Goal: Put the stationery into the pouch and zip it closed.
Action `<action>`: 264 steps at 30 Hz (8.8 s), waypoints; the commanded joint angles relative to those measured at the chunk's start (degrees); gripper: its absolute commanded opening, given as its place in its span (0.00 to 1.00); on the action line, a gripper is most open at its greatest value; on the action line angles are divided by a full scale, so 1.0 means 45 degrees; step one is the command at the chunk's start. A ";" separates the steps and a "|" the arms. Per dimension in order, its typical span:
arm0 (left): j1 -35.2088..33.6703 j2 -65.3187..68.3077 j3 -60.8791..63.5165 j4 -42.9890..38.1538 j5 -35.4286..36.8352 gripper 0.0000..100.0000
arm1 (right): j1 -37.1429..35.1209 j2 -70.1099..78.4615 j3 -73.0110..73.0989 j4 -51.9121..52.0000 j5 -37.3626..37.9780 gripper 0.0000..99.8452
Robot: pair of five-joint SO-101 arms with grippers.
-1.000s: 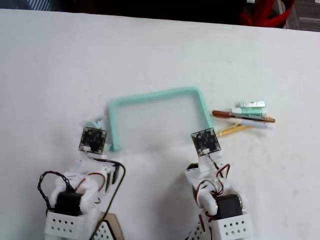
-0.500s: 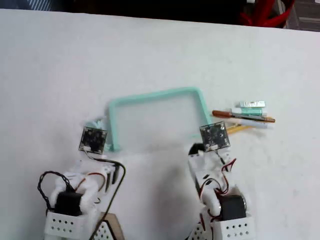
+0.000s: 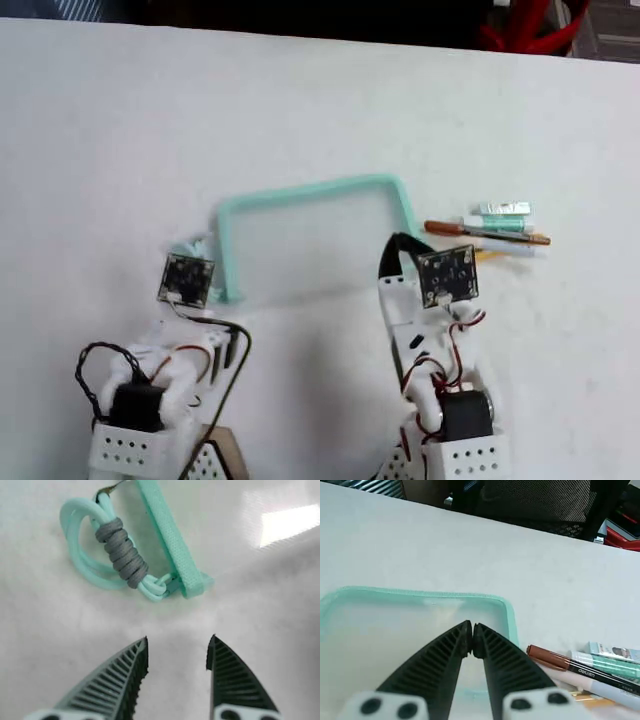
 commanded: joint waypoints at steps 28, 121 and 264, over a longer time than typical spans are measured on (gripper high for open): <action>-0.4855 -0.0127 -0.2540 -0.3829 -0.2540 0.20 | -0.0029 -0.0049 0.0469 -0.2354 0.0723 0.13; -0.2374 2.0034 -1.0452 -0.6291 0.3263 0.14 | -0.0635 -0.0010 0.1348 -0.2256 0.0821 0.13; 0.2276 2.0093 -2.3697 -0.5275 0.0918 0.06 | -0.3858 -0.0283 -0.2891 0.1885 0.0664 0.02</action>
